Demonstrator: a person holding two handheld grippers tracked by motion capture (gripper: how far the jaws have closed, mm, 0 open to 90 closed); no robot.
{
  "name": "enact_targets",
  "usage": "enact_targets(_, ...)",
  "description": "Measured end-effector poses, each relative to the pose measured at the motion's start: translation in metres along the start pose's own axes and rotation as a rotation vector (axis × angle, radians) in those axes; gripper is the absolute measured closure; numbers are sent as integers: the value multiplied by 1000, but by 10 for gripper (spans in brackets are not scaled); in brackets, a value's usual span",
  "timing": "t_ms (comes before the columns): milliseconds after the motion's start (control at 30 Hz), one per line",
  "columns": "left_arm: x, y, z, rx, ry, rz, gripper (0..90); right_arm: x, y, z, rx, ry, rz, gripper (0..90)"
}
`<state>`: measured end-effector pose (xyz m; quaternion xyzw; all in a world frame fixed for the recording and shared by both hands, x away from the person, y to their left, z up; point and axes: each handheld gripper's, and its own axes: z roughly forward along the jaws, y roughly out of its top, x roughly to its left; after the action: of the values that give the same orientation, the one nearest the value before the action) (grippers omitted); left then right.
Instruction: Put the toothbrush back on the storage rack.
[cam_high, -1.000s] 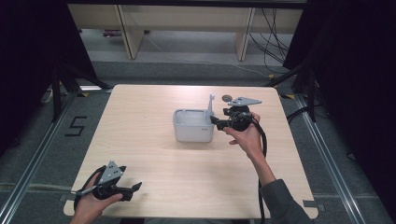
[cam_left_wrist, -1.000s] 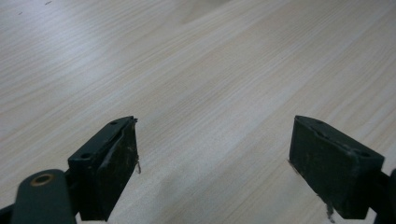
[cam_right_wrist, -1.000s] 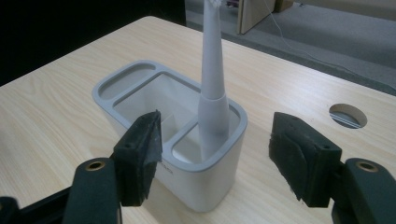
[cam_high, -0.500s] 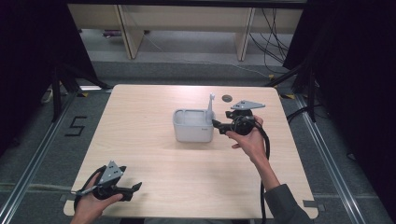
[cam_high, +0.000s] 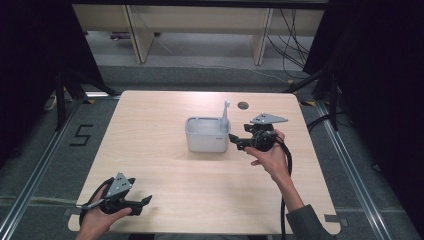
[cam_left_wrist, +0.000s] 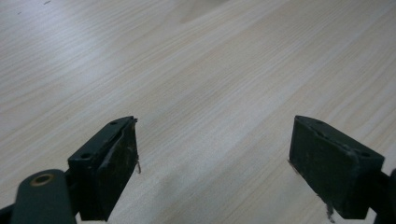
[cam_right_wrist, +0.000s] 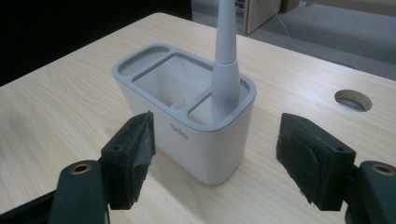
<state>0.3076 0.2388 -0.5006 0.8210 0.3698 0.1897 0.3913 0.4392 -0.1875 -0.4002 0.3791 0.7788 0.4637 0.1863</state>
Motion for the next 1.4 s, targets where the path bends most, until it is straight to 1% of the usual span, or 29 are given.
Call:
enact_targets(200,0,0,0,0,0,0,151,4,-6,-3,3,15,29,287)
enact_targets(267,0,0,0,0,0,1,151,3,-8,-4,-12,10,3,287)
enact_targets(300,0,0,0,0,0,0,151,4,-9,-4,-5,26,27,287)
enact_targets(333,0,0,0,0,0,0,151,3,-10,-5,-14,19,3,287)
enact_targets(367,0,0,0,0,0,0,151,6,-11,-5,-19,13,36,287)
enact_targets(400,0,0,0,0,0,1,151,4,-11,-6,-16,23,7,287)
enact_targets(433,0,0,0,0,-1,2,151,5,-13,-6,-11,20,22,287)
enact_targets(467,0,0,0,0,0,1,151,5,-13,-6,-17,17,4,287)
enact_targets(500,0,0,0,0,0,2,151,6,-14,-7,-8,25,28,287)
enact_targets(533,0,0,0,0,-1,2,151,7,-15,-7,-6,22,27,287)
enact_targets(567,0,0,0,0,0,2,151,5,-16,-7,-22,18,1,287)
enact_targets(600,0,0,0,0,-1,2,151,7,-17,-8,-6,28,25,287)
enact_targets(633,0,0,0,0,-1,2,151,8,-17,-8,-3,24,25,287)
enact_targets(667,0,0,0,-1,-1,2,151,6,-18,-8,-11,13,0,287)
enact_targets(767,0,0,0,0,8,5,151,9,-21,-8,-7,28,23,286)
enact_targets(867,1,0,-1,7,12,11,151,8,-24,-7,-10,34,-7,281)
enact_targets(900,1,0,-1,6,11,14,151,9,-25,-8,9,35,6,280)
enact_targets(933,1,0,-1,7,11,12,151,10,-26,-7,-2,32,18,279)
enact_targets(967,1,1,-1,7,12,11,151,10,-27,-8,2,26,10,275)
enact_targets(1000,-1,0,0,-15,-2,-7,151,11,-28,-9,16,34,17,271)
enact_targets(1033,-1,0,0,-15,-3,-7,151,11,-29,-8,10,36,28,266)
enact_targets(1067,-1,0,0,-16,-3,-7,151,10,-29,-8,9,29,7,258)
enact_targets(1167,-1,0,0,-15,-3,-8,151,12,-32,-9,17,39,27,219)
enact_targets(1200,-1,0,0,-15,-3,-8,151,13,-33,-11,28,24,33,210)
enact_targets(1267,-1,0,0,-15,-3,-8,151,13,-35,-11,24,34,26,183)
enact_targets(1300,-1,0,0,-14,-3,-8,151,15,-36,-11,34,36,52,170)
enact_targets(1333,-1,0,0,-14,-3,-7,151,15,-37,-10,23,41,37,169)
enact_targets(1367,-1,0,0,-17,-2,-7,151,17,-39,-12,35,36,59,168)
enact_targets(1400,-1,1,-1,-6,3,-1,151,15,-40,-12,23,33,25,167)
